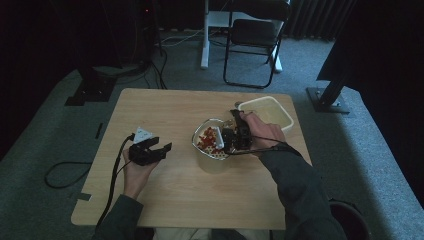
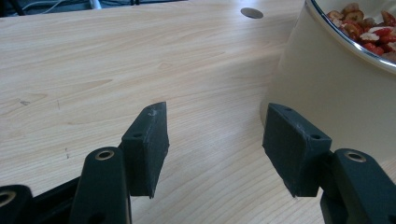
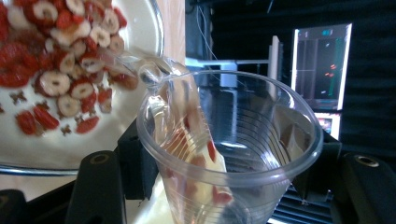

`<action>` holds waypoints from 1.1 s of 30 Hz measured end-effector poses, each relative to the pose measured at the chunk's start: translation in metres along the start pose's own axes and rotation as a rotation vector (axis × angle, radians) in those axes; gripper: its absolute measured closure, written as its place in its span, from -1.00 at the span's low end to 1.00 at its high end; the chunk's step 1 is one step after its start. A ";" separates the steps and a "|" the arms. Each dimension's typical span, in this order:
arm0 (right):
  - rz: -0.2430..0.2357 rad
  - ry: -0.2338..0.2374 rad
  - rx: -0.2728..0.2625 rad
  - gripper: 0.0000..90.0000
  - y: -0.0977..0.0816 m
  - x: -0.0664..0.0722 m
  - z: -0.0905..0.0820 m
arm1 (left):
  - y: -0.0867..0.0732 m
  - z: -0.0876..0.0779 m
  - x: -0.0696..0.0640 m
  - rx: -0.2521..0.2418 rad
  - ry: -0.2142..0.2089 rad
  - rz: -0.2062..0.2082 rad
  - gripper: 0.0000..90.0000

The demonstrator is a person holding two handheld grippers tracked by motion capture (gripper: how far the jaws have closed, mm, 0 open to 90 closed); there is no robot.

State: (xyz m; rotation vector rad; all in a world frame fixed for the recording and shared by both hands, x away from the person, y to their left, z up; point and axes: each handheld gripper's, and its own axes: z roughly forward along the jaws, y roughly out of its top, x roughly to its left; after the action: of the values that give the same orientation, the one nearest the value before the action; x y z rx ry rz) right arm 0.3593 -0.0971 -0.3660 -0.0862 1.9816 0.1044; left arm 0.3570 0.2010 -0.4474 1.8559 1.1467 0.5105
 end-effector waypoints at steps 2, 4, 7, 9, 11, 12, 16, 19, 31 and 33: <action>-0.030 -0.016 0.009 -0.20 0.002 0.003 0.001 | 0.000 0.000 0.000 0.000 0.000 0.001 -0.09; -0.062 -0.031 0.015 -0.20 0.004 0.005 0.002 | 0.000 0.000 0.000 0.000 0.001 0.001 -0.09; -0.092 -0.044 0.006 -0.20 0.006 0.005 0.000 | 0.000 0.000 0.000 0.000 0.002 -0.001 -0.09; -0.108 -0.060 0.000 -0.19 0.007 0.004 -0.002 | 0.000 0.000 0.000 -0.001 0.003 -0.001 -0.09; -0.123 -0.072 0.001 -0.19 0.007 0.003 -0.003 | 0.001 0.000 0.000 -0.001 0.003 0.002 -0.09; -0.142 -0.083 0.010 -0.19 0.008 0.003 -0.003 | 0.001 0.000 0.000 -0.002 0.002 0.001 -0.09; -0.190 -0.089 0.013 -0.19 0.011 0.003 -0.004 | 0.001 0.000 0.000 -0.002 0.001 -0.001 -0.09; -0.206 -0.106 0.009 -0.18 0.014 0.002 -0.006 | 0.001 0.000 0.000 -0.003 0.003 0.000 -0.09; -0.290 -0.103 -0.005 -0.16 0.028 0.007 -0.013 | 0.001 0.000 0.000 -0.001 0.001 -0.002 -0.09; -0.268 -0.099 -0.016 -0.16 0.029 0.005 -0.013 | 0.001 0.000 0.000 -0.002 0.002 -0.002 -0.09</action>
State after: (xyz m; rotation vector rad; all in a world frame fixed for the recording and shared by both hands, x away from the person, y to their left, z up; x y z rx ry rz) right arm 0.3420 -0.0703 -0.3638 -0.3486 1.8531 -0.0484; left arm 0.3577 0.2007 -0.4463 1.8533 1.1483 0.5119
